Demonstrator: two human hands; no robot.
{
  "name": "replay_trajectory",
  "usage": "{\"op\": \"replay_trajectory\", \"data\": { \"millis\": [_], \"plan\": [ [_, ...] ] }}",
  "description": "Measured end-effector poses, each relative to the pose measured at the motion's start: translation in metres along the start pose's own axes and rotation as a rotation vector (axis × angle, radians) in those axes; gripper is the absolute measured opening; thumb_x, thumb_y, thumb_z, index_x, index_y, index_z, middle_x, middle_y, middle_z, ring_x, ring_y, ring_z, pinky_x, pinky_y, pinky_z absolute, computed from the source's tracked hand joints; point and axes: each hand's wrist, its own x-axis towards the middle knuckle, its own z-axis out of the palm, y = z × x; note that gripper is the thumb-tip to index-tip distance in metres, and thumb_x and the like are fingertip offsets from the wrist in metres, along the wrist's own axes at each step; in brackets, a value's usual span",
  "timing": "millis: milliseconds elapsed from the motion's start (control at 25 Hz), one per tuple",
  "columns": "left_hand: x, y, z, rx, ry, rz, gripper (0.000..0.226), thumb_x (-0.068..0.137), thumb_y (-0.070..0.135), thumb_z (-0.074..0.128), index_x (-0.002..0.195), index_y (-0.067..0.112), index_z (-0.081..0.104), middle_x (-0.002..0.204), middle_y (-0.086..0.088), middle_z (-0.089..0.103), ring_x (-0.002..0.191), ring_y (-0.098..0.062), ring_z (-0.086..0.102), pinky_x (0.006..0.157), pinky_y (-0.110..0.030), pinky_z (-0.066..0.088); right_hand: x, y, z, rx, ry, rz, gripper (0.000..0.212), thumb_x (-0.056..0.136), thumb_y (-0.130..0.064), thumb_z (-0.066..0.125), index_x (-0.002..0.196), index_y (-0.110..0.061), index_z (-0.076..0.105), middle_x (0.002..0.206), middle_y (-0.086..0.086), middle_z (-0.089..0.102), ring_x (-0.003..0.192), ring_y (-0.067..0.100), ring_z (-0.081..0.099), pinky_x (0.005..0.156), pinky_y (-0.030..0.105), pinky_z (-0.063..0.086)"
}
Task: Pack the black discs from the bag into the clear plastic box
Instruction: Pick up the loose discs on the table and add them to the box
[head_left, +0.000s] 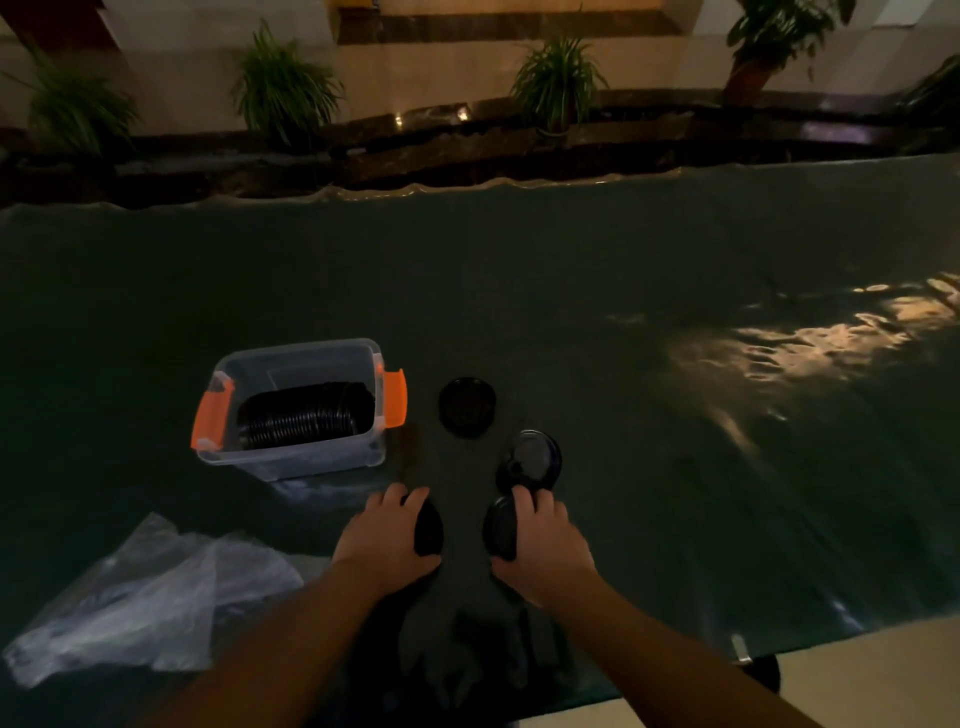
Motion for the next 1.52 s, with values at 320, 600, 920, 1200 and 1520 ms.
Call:
{"op": "replay_trajectory", "data": {
  "millis": [320, 600, 920, 1200, 1520],
  "plan": [
    [0.012, 0.002, -0.017, -0.08, 0.087, 0.104, 0.09, 0.075, 0.061, 0.069, 0.148, 0.03, 0.026, 0.148, 0.001, 0.034, 0.136, -0.024, 0.036, 0.103, -0.043, 0.049, 0.025, 0.005, -0.05, 0.079, 0.225, -0.004, 0.104, 0.07, -0.068, 0.065, 0.152, -0.018, 0.024, 0.142, 0.003, 0.041, 0.129, 0.028, 0.043, 0.096, 0.045, 0.051],
    [0.028, 0.017, -0.038, -0.131, 0.151, 0.156, 0.088, 0.077, 0.059, 0.07, 0.147, 0.03, 0.026, 0.151, 0.0, 0.032, 0.138, -0.025, 0.032, 0.109, -0.043, 0.043, 0.086, 0.013, -0.06, -0.003, 0.126, 0.073, 0.102, 0.067, -0.07, 0.072, 0.146, -0.02, 0.03, 0.14, 0.006, 0.041, 0.128, 0.031, 0.044, 0.095, 0.047, 0.052],
    [0.083, 0.052, -0.076, -0.085, 0.209, 0.192, 0.086, 0.081, 0.05, 0.073, 0.149, 0.024, 0.026, 0.154, -0.007, 0.032, 0.141, -0.03, 0.03, 0.11, -0.046, 0.043, 0.09, 0.021, -0.04, 0.06, 0.069, 0.069, 0.108, 0.066, -0.059, 0.075, 0.152, -0.019, 0.023, 0.144, 0.004, 0.041, 0.132, 0.028, 0.042, 0.099, 0.046, 0.05],
    [0.149, 0.065, -0.097, 0.004, 0.118, 0.097, 0.09, 0.079, 0.047, 0.078, 0.149, 0.02, 0.029, 0.151, -0.01, 0.034, 0.137, -0.035, 0.034, 0.103, -0.054, 0.048, 0.061, 0.035, -0.03, 0.137, 0.101, 0.068, 0.107, 0.064, -0.065, 0.068, 0.152, -0.021, 0.025, 0.139, 0.001, 0.042, 0.128, 0.027, 0.043, 0.096, 0.045, 0.051],
    [0.166, 0.063, -0.074, -0.041, 0.032, 0.066, 0.107, 0.07, 0.039, 0.086, 0.153, 0.022, 0.021, 0.153, -0.011, 0.033, 0.139, -0.036, 0.032, 0.106, -0.054, 0.044, 0.04, 0.043, -0.039, 0.173, 0.142, 0.081, 0.108, 0.067, -0.065, 0.072, 0.154, -0.022, 0.024, 0.145, 0.0, 0.04, 0.133, 0.025, 0.04, 0.102, 0.043, 0.048]
  ]
}}
